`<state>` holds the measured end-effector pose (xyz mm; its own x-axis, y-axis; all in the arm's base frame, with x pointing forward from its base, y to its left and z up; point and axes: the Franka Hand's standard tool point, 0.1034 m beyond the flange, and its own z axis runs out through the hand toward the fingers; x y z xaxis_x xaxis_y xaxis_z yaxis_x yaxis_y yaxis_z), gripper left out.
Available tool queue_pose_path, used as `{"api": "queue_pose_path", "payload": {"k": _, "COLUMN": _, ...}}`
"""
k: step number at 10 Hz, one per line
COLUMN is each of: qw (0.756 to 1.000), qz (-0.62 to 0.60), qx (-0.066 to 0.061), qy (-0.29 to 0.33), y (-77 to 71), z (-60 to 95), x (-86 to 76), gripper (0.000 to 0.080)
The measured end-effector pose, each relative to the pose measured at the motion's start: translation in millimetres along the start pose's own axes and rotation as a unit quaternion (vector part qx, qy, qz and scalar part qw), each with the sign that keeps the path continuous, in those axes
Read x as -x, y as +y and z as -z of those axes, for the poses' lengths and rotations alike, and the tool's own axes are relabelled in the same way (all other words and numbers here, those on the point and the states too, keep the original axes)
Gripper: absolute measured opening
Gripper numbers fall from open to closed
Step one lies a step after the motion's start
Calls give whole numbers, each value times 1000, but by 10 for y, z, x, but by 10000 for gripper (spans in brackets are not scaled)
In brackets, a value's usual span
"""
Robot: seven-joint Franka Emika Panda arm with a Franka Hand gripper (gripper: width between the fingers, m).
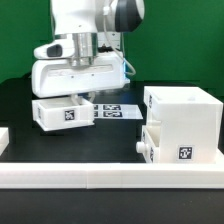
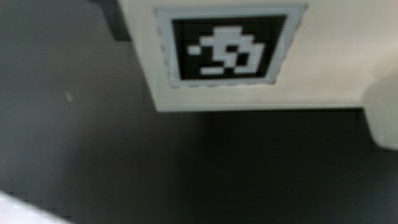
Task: Assemble drawer
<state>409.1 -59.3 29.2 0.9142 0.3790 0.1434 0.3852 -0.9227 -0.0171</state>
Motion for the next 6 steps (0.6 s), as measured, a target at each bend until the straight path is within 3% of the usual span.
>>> {"api": "queue_pose_path", "payload": {"k": 3, "qw": 999, "qz": 48, "qx": 1, "qy": 15, "y": -92, "z": 56, "x": -440, "gripper": 42}}
{"api": "queue_pose_path", "payload": {"k": 5, "qw": 995, "qz": 94, "qx": -7, "qy": 8, "y": -32, "z": 93, "x": -592, "gripper": 42}}
{"api": "queue_pose_path", "payload": {"k": 6, "qw": 995, "qz": 97, "qx": -7, "qy": 9, "y": -36, "z": 85, "x": -581, "gripper": 42}}
